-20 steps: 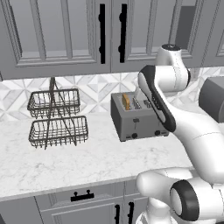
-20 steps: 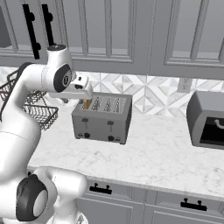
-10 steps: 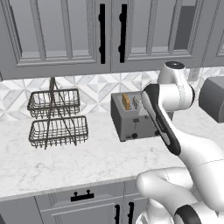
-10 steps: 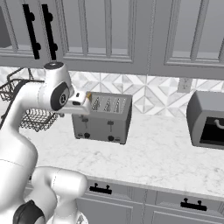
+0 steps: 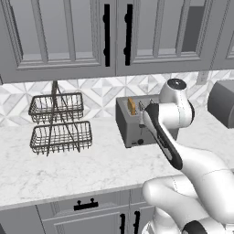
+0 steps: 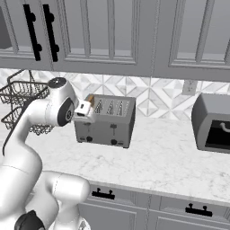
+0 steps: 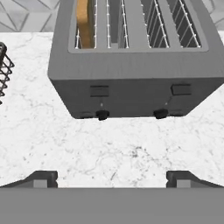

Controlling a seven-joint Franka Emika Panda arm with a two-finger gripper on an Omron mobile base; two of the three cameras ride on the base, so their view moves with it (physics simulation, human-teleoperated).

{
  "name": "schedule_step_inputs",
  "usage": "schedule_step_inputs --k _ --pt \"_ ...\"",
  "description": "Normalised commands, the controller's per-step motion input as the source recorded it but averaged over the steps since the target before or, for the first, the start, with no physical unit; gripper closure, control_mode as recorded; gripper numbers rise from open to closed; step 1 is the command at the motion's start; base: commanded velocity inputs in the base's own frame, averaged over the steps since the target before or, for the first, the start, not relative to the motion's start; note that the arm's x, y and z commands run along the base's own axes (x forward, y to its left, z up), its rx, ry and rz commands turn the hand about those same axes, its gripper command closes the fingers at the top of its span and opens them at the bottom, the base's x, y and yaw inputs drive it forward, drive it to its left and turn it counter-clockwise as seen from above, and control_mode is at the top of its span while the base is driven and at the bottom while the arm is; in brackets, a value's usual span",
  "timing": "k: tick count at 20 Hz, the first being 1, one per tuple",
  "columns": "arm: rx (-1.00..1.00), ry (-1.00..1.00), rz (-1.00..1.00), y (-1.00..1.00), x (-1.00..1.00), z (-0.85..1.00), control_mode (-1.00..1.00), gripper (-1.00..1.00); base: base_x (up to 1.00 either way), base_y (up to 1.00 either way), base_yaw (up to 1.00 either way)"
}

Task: Start the toaster. Once the lever pops up, take the bread to the plate on the dining counter.

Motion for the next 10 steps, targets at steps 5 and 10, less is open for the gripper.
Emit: schedule_step_inputs --k 5,10 --pt "0.0 -0.03 -0.01 0.11 0.68 0.0 -1.0 1.0 0.0 0.0 0.0" --pt "0.0 0.0 0.0 0.0 0.38 -0.04 -1.0 1.0 0.0 0.0 0.0"
